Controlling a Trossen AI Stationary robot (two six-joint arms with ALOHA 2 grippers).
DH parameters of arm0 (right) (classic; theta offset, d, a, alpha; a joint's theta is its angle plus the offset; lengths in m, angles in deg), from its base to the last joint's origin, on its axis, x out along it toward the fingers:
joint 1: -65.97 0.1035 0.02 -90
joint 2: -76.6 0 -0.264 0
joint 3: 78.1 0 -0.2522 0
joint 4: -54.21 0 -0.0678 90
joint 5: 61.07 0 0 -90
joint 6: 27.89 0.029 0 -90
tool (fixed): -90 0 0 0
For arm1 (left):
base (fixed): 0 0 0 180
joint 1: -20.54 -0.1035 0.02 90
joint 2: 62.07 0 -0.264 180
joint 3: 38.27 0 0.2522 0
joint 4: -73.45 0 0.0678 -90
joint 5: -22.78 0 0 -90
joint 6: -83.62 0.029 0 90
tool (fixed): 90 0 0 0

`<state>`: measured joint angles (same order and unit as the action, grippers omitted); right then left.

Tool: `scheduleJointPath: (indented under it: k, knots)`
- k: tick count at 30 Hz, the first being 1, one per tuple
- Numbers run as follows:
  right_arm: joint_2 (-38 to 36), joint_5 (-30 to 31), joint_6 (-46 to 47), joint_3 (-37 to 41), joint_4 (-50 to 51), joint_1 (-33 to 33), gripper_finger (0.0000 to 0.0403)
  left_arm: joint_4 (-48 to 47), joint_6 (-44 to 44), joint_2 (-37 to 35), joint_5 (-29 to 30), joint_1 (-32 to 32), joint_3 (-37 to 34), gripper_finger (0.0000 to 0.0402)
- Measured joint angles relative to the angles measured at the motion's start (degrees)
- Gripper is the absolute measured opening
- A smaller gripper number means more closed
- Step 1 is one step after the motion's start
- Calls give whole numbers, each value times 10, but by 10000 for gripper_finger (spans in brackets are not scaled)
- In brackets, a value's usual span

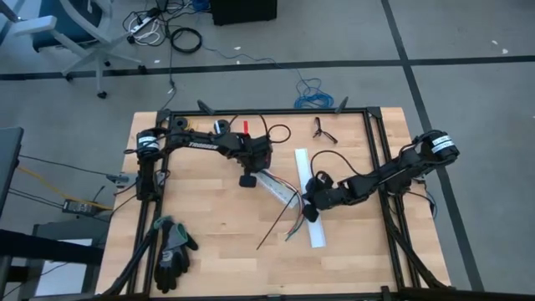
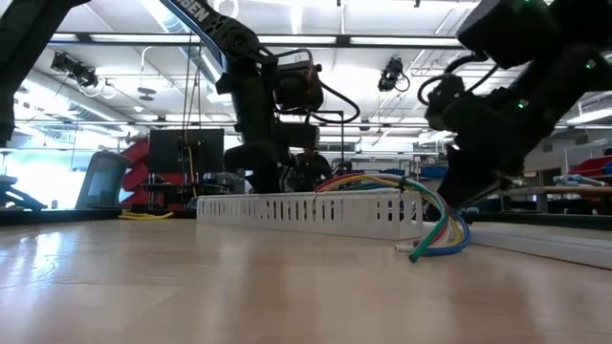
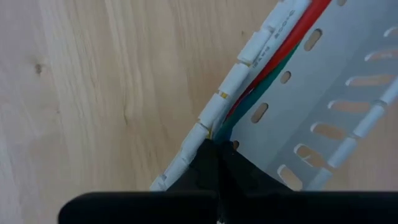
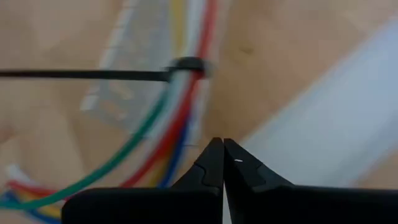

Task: Ziptie cables
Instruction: Put the ziptied cables into the cable duct

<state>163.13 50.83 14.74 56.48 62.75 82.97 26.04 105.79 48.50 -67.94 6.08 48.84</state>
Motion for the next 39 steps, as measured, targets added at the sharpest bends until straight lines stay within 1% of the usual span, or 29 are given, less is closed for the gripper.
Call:
scheduleJointPath:
  k: [5,8,11,16,20,24,28,31,39]
  knots:
    - [5,-53,-74,0,-82,-2,2,-2,-4,0,-1,-5,0,1]
    - [6,-56,-93,0,-94,2,10,-2,-6,0,-1,-8,0,1]
    - [6,-57,-86,0,-96,8,27,-2,-6,0,-1,-10,0,1]
    - [6,-55,-83,0,-96,18,66,0,-7,0,1,-11,0,1]
    - [6,-6,-77,0,-76,14,87,5,-8,0,1,-11,0,1]
    - [6,5,-53,0,-62,11,88,4,-11,0,1,-11,0,1]
    - [6,-19,-27,0,-62,22,86,4,-11,0,1,-11,0,1]
    - [5,-20,-17,0,-61,31,86,3,-11,0,1,-11,0,1]
    - [5,37,9,0,-26,29,76,3,-11,0,1,-11,0,1]
